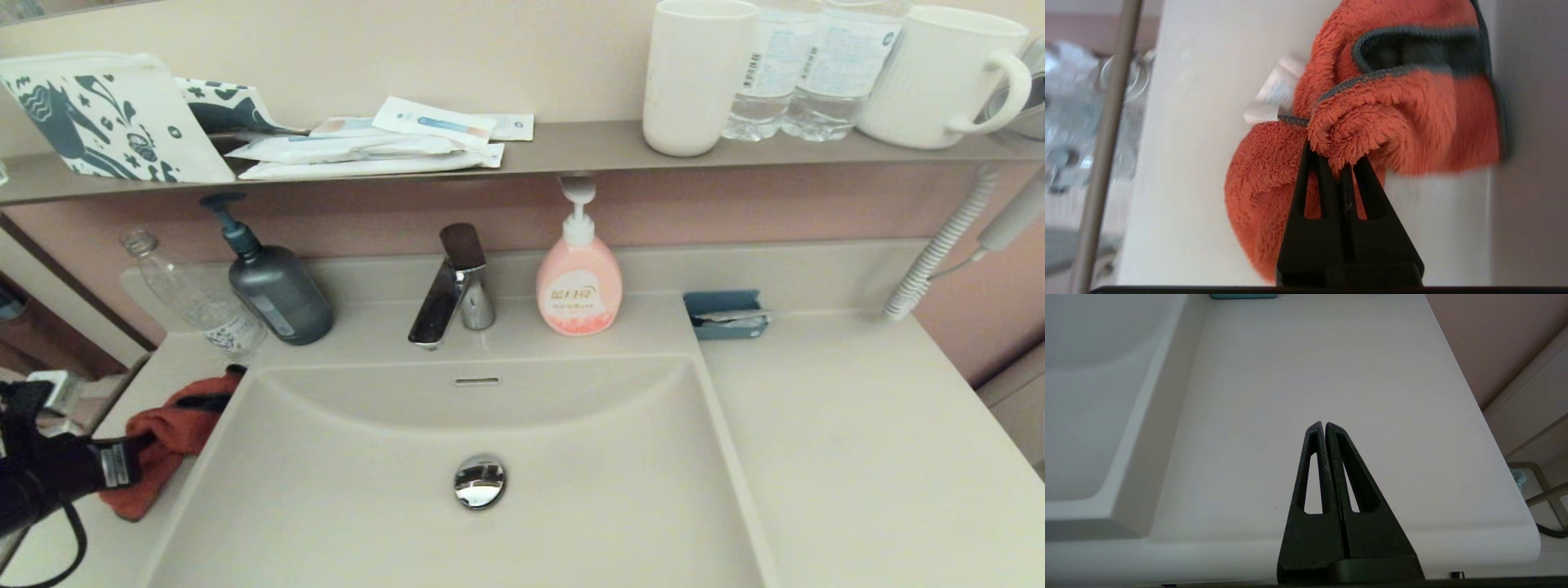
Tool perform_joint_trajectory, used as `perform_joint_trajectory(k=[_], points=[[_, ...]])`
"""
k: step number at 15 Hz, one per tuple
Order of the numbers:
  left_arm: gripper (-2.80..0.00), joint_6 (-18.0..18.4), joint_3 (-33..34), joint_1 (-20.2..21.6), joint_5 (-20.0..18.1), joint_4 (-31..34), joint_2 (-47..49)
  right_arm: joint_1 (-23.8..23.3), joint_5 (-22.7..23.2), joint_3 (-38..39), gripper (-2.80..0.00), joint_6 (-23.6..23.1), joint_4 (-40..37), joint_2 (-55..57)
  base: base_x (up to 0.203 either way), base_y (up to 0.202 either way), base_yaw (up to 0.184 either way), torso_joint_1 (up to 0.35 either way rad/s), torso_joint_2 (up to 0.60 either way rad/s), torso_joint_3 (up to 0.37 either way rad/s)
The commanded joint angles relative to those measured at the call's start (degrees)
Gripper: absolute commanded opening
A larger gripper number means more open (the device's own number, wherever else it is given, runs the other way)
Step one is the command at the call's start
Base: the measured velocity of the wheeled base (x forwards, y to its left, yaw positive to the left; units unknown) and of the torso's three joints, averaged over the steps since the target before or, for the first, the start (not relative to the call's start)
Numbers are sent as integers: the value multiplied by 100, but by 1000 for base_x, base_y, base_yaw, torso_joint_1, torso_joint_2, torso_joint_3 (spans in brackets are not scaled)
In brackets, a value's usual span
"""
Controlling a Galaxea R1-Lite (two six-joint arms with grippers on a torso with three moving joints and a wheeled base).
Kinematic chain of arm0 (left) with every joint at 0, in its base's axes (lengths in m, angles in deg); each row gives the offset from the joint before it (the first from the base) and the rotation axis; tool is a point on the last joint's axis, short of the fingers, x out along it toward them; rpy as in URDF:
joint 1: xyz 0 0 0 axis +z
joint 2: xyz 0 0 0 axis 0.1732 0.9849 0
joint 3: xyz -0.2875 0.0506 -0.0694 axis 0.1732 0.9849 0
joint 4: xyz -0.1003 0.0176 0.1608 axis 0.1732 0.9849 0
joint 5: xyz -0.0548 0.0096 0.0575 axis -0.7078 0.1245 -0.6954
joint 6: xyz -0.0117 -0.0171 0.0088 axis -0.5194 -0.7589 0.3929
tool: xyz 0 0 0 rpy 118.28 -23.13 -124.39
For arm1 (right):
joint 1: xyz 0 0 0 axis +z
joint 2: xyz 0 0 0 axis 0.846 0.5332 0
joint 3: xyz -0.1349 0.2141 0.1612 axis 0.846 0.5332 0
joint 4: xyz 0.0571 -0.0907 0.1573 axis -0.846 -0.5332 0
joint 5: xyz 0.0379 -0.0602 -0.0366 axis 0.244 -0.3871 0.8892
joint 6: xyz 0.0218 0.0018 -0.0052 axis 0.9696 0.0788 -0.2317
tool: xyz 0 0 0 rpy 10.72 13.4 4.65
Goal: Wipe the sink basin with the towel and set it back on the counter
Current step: Wipe the sink
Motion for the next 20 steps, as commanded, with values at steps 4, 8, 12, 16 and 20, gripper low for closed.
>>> perform_joint_trajectory(k=[4,8,12,16,20], points=[[-280,122,411,167,-72,-32,-461,2,-1,0,-280,-2,0,5,0,0,0,0,0,0],[-280,433,704,-13,-78,172,-980,2,1,0,-280,-2,0,5,0,0,0,0,0,0],[-280,504,648,-181,-55,352,-1021,2,1,-4,-280,-2,0,5,0,0,0,0,0,0],[0,504,610,-252,-46,360,-1021,2,1,0,-280,-2,0,5,0,0,0,0,0,0],[0,493,468,-293,139,855,-1368,2,1,0,-280,-2,0,5,0,0,0,0,0,0]])
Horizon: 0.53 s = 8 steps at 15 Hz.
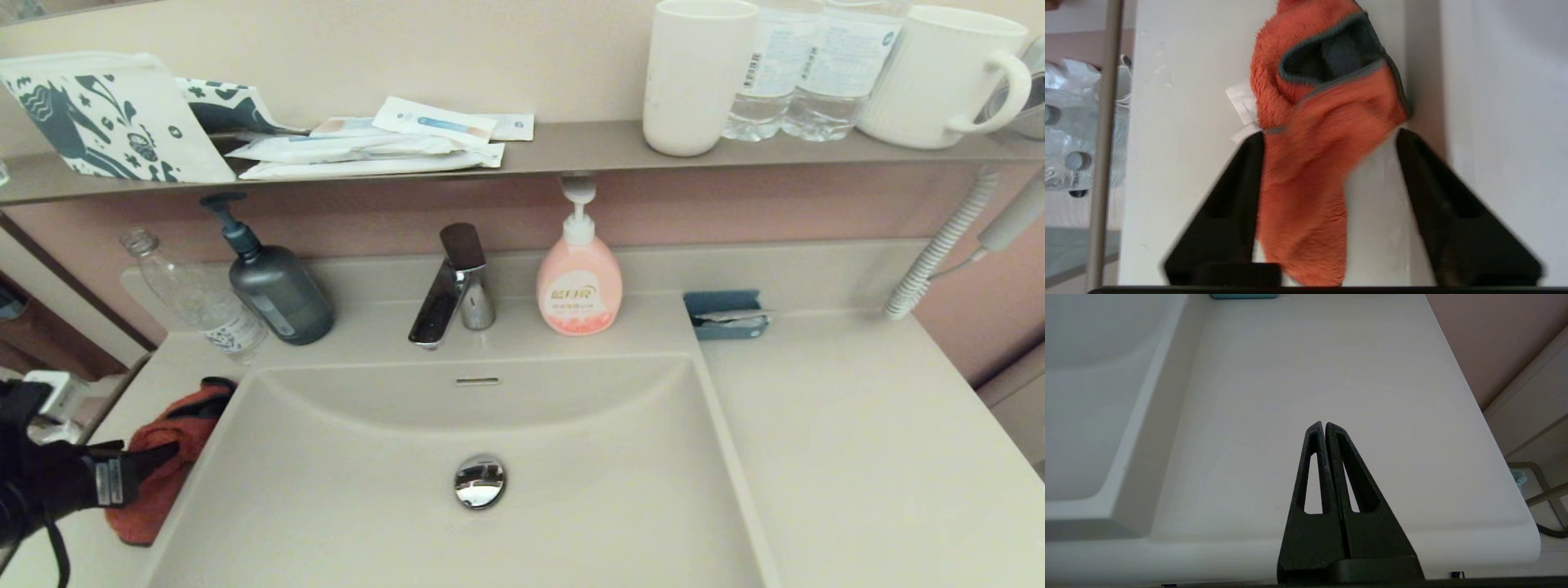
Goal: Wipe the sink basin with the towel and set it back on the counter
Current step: Wipe the sink
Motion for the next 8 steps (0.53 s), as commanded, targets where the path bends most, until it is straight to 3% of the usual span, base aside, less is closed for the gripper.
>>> perform_joint_trajectory(k=[1,5,8], points=[[0,4,-170,7,9,246,-237,2,1,-2,-280,-2,0,5,0,0,0,0,0,0],[0,-18,-648,91,263,1359,-716,2,1,0,-280,-2,0,5,0,0,0,0,0,0],[0,-19,-678,233,268,1422,-901,2,1,0,-280,-2,0,5,0,0,0,0,0,0]])
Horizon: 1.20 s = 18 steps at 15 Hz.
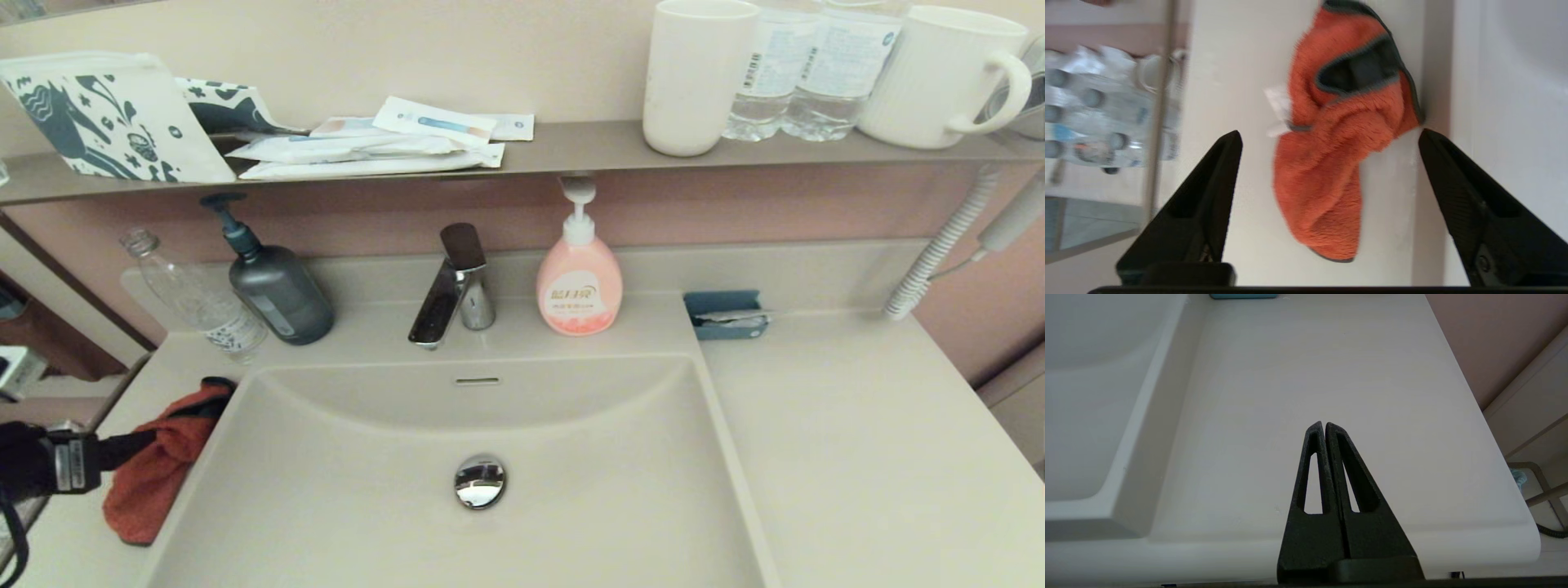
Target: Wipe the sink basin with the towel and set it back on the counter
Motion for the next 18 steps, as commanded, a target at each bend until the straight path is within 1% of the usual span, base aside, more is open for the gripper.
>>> perform_joint_trajectory(k=[1,2,3,8,9,11,12,13,14,16,17,18], points=[[0,12,-13,64,-9,-13,-172,2,1,0,-280,-2,0,5,0,0,0,0,0,0],[0,12,-8,73,-9,-13,-206,2,1,0,-280,-2,0,5,0,0,0,0,0,0],[-280,13,16,114,-9,-7,-321,2,1,0,-280,-2,0,5,0,0,0,0,0,0],[-280,-56,62,109,-81,13,-304,2,1,0,-280,-2,0,5,0,0,0,0,0,0],[-280,-149,54,18,-100,13,-269,2,1,0,-280,-2,0,5,0,0,0,0,0,0],[-280,-553,50,-395,-80,6,-214,2,1,0,-280,-2,0,5,0,0,0,0,0,0],[-280,-865,44,-801,12,1,-218,2,1,0,-280,-2,0,5,0,0,0,0,0,0],[-280,-1173,41,-1298,250,-7,-229,2,1,0,-280,-2,0,5,0,0,0,0,0,0],[-280,-1463,41,-1811,579,-15,-258,2,1,0,-280,-2,0,5,0,0,0,0,0,0],[-280,-2140,38,-2971,1468,-13,-441,2,1,0,-280,-2,0,5,0,0,0,0,0,0],[-280,-2418,57,-3456,1937,-4,-606,2,1,0,-280,-2,0,5,0,0,0,0,0,0],[-280,-2664,143,-3856,2446,3,-903,2,1,0,-280,-2,0,5,0,0,0,0,0,0]])
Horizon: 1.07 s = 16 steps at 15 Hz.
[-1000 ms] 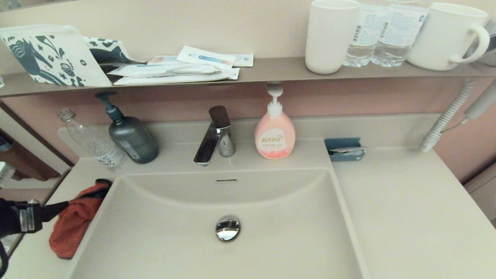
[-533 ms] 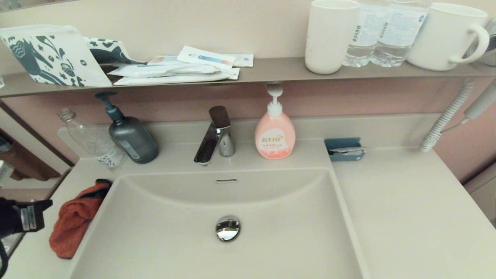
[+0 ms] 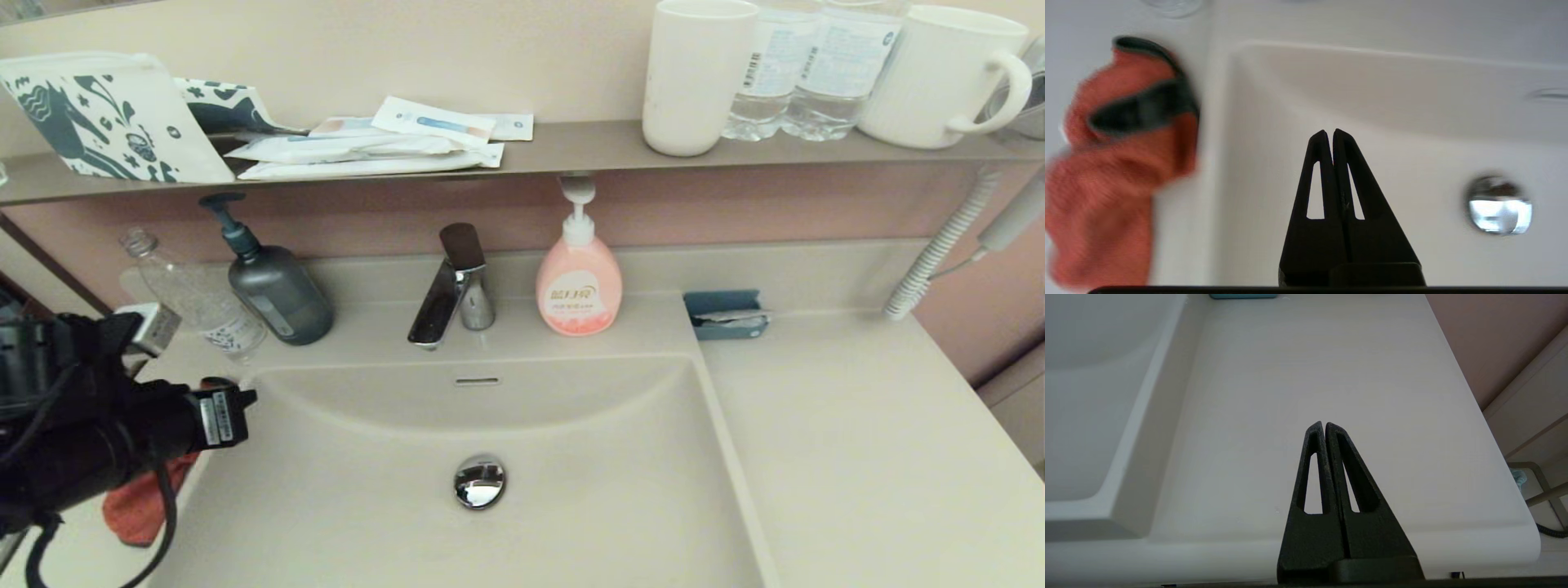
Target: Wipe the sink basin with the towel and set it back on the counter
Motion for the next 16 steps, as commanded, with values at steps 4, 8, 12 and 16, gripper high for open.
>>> perform_joint_trajectory(k=[4,8,12,16], points=[[-280,-547,665,-719,1605,-3,-1685,2,1,0,-280,-5,0,5,0,0,0,0,0,0],[-280,-681,925,-719,2510,550,-2967,2,1,0,-280,-5,0,5,0,0,0,0,0,0],[-280,-928,654,-296,2626,2174,-4319,2,1,0,-280,-5,0,5,0,0,0,0,0,0],[-280,-1291,628,-129,2552,3122,-5343,2,1,0,-280,-5,0,5,0,0,0,0,0,0]])
